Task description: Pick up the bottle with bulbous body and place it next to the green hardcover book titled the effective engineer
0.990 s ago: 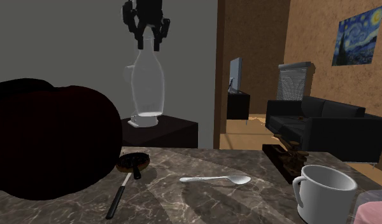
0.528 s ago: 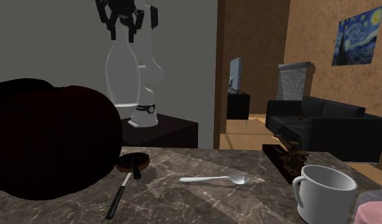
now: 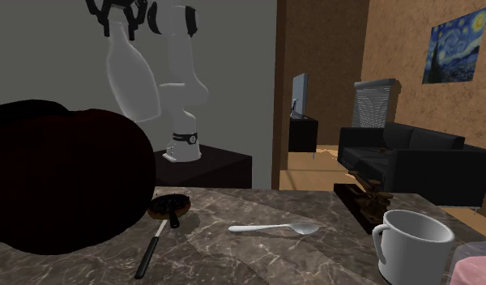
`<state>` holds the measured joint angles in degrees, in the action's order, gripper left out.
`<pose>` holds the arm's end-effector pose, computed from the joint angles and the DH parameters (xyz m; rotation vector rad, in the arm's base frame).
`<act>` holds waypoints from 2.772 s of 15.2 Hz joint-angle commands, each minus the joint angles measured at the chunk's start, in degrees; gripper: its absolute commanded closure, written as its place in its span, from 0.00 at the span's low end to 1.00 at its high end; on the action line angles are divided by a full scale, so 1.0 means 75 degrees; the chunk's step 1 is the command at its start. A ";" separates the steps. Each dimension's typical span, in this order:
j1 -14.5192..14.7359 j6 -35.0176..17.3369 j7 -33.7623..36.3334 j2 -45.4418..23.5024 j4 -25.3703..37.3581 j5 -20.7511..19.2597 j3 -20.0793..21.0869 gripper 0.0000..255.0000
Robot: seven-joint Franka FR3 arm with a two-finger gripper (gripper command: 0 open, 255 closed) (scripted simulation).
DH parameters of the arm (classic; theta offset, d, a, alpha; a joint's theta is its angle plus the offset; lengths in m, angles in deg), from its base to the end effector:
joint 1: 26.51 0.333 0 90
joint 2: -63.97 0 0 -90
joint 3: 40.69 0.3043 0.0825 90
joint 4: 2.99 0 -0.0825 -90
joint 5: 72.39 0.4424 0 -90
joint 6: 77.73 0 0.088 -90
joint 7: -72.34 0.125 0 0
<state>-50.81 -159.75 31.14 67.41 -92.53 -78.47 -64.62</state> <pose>0.3708 -0.4467 0.6205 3.1259 -0.2063 -0.1748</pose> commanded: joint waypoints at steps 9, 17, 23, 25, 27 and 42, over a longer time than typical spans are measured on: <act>-0.0882 0.0724 -0.1995 -0.0278 0.1179 -0.0058 -0.1009 1.00; -0.2034 0.1495 -0.3977 -0.1455 0.3092 0.0588 -0.1970 1.00; -0.2910 0.1777 -0.4937 -0.2212 0.4051 0.1133 -0.2312 1.00; -0.2714 0.1444 -0.4817 -0.1947 0.3494 0.0943 -0.2286 1.00; -0.2562 0.1140 -0.4704 -0.1716 0.2999 0.0783 -0.2254 1.00; -0.2091 -0.0715 -0.4091 -0.0657 0.0275 0.0100 -0.2048 1.00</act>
<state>-66.66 -164.10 0.14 61.88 -89.03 -77.36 -80.09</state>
